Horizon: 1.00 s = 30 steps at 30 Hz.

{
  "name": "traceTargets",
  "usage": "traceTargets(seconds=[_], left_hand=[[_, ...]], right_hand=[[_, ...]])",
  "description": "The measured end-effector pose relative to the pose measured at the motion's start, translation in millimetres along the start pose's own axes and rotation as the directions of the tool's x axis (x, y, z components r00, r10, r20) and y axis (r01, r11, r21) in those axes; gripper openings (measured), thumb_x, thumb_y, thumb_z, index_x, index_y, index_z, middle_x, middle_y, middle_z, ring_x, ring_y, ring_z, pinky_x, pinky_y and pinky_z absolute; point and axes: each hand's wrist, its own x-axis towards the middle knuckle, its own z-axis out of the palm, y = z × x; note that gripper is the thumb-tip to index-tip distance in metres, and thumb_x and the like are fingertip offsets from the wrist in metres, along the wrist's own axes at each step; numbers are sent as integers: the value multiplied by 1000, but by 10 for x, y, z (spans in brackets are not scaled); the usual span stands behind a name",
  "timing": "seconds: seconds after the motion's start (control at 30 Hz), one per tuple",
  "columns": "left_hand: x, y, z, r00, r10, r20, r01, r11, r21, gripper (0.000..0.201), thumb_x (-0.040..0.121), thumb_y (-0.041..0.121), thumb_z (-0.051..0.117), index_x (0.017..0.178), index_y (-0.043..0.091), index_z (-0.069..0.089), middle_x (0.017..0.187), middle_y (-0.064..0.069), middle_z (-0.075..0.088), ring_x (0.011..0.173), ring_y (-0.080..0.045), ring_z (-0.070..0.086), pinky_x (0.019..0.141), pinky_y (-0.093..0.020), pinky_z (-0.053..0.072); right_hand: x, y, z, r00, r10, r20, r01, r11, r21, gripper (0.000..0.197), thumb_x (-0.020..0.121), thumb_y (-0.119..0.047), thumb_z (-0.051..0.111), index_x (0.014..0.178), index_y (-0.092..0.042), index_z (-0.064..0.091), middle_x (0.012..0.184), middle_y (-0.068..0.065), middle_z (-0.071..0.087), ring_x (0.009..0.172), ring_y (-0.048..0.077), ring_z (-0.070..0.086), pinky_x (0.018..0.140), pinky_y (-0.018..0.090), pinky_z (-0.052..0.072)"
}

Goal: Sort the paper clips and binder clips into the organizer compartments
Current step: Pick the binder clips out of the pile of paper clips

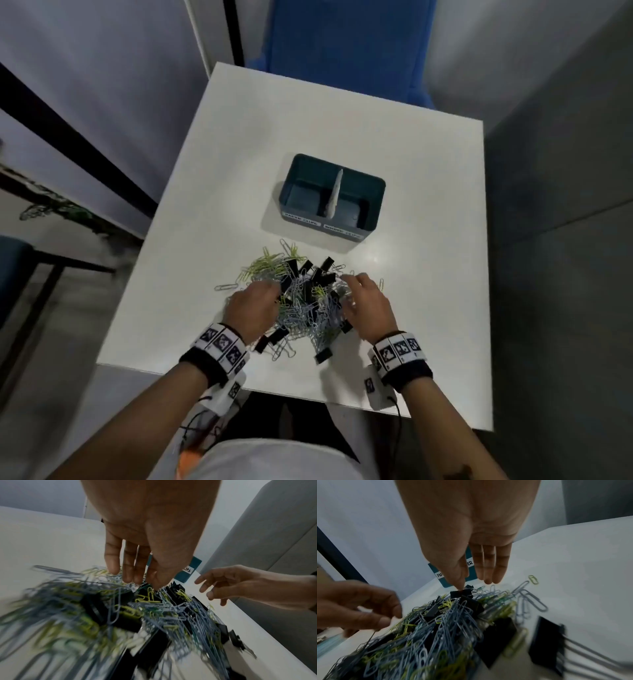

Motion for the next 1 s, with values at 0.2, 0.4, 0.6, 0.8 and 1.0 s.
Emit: traceTargets(seconds=[0.2,0.4,0.6,0.8,1.0], left_hand=[[598,232,-82,986,155,65,-159,985,60,58,82,21,66,134,19,41,125,-8,47,109,-27,47,84,-39,49],[915,381,-3,962,220,163,-242,962,127,62,80,32,61,135,17,37,119,-5,50,108,-26,42,87,-41,43],[1001,468,87,980,180,79,-185,981,53,48,83,37,66,121,15,46,116,-7,50,106,-26,45,84,-39,44],[1060,491,77,995,101,19,-99,993,-66,35,80,32,71,101,15,49,107,-3,52,97,-24,50,70,-35,43],[1078,488,66,997,78,-18,-80,991,-111,24,85,20,61,104,9,51,103,-8,57,88,-27,56,66,-38,49]], right_hand=[[484,-63,21,994,-24,108,41,987,-155,66,78,-1,60,138,-20,42,141,12,40,115,32,47,72,44,56],[722,-11,72,974,-35,224,80,977,-196,69,75,-7,64,140,-20,43,148,8,36,114,34,44,76,45,54],[756,33,155,992,24,126,-12,995,-98,47,76,-19,75,119,-13,58,121,10,47,102,30,53,68,41,54],[754,31,175,995,95,42,-94,995,-31,32,78,-21,73,104,-8,59,103,10,55,77,33,59,58,33,42],[706,78,172,989,147,-21,-147,989,-19,26,82,-33,68,93,-11,62,95,6,57,73,32,59,59,33,45]])
